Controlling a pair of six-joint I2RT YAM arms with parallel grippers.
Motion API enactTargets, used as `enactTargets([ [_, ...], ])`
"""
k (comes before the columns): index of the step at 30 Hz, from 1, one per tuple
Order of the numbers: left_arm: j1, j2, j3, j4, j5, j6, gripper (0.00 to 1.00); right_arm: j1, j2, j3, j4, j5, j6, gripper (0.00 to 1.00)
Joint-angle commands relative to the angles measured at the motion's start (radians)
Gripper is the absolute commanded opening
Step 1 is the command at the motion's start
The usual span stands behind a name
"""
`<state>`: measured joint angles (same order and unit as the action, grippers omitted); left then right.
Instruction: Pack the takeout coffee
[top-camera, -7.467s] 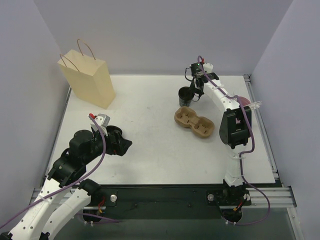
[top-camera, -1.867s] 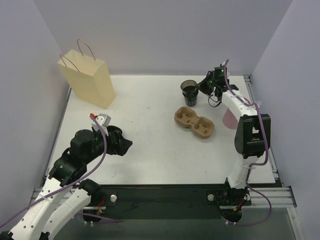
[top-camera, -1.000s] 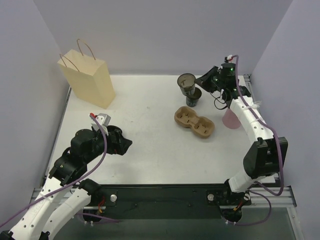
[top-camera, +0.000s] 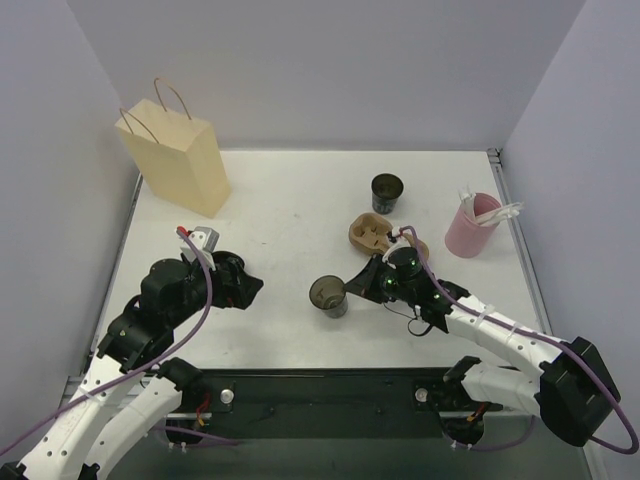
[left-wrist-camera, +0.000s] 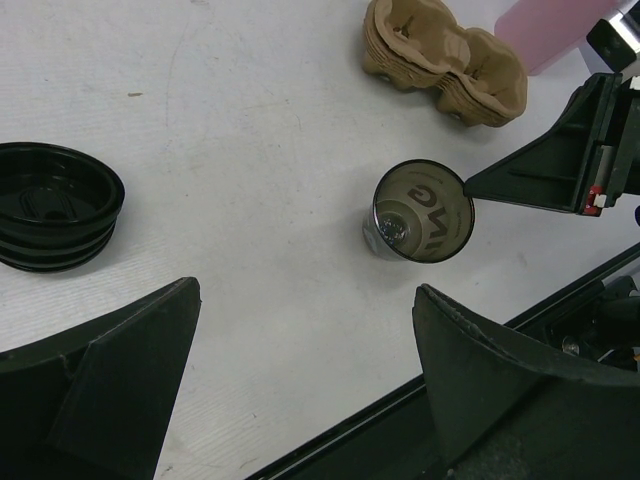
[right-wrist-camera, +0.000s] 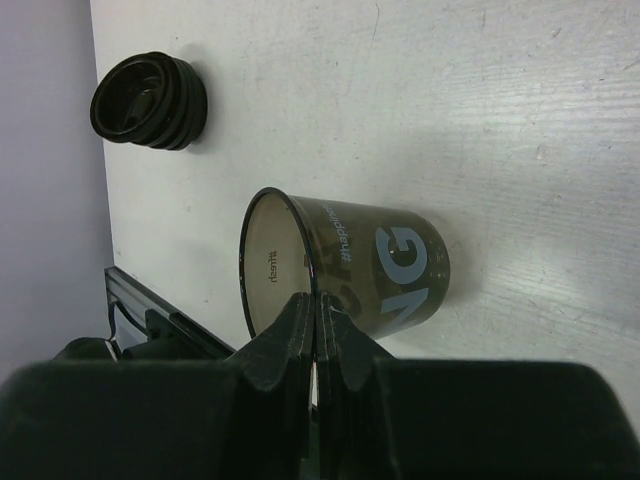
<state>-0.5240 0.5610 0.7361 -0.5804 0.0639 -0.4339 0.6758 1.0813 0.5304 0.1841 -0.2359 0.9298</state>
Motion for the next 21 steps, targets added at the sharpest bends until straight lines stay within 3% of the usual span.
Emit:
enactTargets([
  [1, -0.005, 0.008, 0.009, 0.028, -0.009, -0.003, 0.97, 0.010, -0.023, -0.023, 0.098, 0.026, 0.024, 0.00],
  [5, -0.005, 0.016, 0.011, 0.024, -0.015, -0.005, 0.97, 0.008, -0.053, -0.027, 0.049, 0.078, 0.014, 0.08],
  [6, -0.005, 0.019, 0.011, 0.022, -0.018, -0.005, 0.97, 0.008, -0.063, -0.014, -0.003, 0.092, 0.012, 0.18],
  [11, -0.005, 0.031, 0.017, 0.004, -0.052, -0.014, 0.97, 0.008, -0.124, 0.019, -0.123, 0.145, -0.034, 0.30],
  [21, -0.005, 0.080, 0.043, -0.079, -0.263, -0.077, 0.94, 0.013, -0.316, 0.123, -0.458, 0.190, -0.160, 0.36],
])
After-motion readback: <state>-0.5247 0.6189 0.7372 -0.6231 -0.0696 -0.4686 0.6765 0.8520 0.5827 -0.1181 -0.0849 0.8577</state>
